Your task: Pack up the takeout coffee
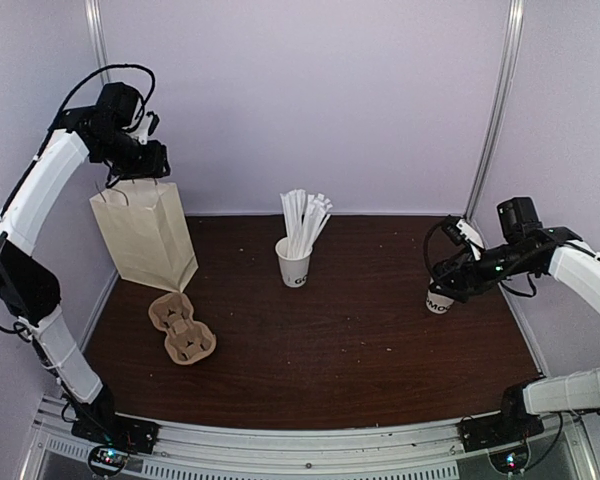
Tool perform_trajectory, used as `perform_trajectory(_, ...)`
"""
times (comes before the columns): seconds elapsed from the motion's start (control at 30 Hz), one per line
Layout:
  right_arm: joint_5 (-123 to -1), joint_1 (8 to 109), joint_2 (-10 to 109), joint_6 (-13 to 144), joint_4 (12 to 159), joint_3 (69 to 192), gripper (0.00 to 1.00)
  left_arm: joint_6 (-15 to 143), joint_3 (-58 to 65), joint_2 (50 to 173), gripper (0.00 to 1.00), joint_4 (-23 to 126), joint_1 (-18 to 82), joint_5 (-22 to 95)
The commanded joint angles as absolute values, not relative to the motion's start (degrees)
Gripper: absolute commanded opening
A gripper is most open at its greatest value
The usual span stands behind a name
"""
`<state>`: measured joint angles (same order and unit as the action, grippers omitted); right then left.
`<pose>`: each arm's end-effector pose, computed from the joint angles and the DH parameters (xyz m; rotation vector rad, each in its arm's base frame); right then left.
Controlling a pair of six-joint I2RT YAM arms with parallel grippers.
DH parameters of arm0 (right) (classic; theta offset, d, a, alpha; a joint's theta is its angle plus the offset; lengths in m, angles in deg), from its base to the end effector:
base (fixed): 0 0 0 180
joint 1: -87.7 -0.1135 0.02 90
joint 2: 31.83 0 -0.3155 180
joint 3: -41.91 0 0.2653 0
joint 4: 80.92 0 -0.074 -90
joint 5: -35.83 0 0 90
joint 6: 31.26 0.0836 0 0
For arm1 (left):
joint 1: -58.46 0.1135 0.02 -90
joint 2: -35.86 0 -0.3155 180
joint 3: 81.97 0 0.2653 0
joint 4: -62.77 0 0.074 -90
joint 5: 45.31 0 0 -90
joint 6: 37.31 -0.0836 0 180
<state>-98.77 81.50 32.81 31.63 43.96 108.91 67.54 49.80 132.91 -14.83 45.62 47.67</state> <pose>0.2231 0.0833 0.3032 -0.9490 2.0801 0.7750 0.3833 -0.0829 0.4706 -0.0671 2.3241 -0.1839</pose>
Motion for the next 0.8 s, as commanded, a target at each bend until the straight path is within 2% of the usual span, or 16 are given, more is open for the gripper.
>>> perform_trajectory(0.0, -99.7, 81.2, 33.1, 30.4, 44.2, 108.7, 0.98, 64.7, 55.1, 137.6, 0.60, -24.8, 45.7, 51.4)
perform_trajectory(0.27, -99.5, 81.1, 34.1, 30.9, 44.3, 108.9, 0.97, 62.3, 54.8, 141.2, 0.40, -24.9, 45.5, 51.1)
perform_trajectory(0.37, -99.4, 81.1, 34.4, 30.8, 44.2, 109.0, 0.96, 62.1, 55.2, 142.2, 0.28, -24.8, 44.8, 51.0)
perform_trajectory(0.53, -99.2, 81.1, 34.5, 30.7, 44.1, 109.1, 0.96, 62.0, 55.7, 143.7, 0.24, -24.9, 44.5, 50.6)
perform_trajectory(0.77, -98.9, 81.1, 34.9, 30.5, 43.9, 109.2, 0.95, 61.4, 58.3, 146.0, 0.00, -26.4, 42.3, 51.0)
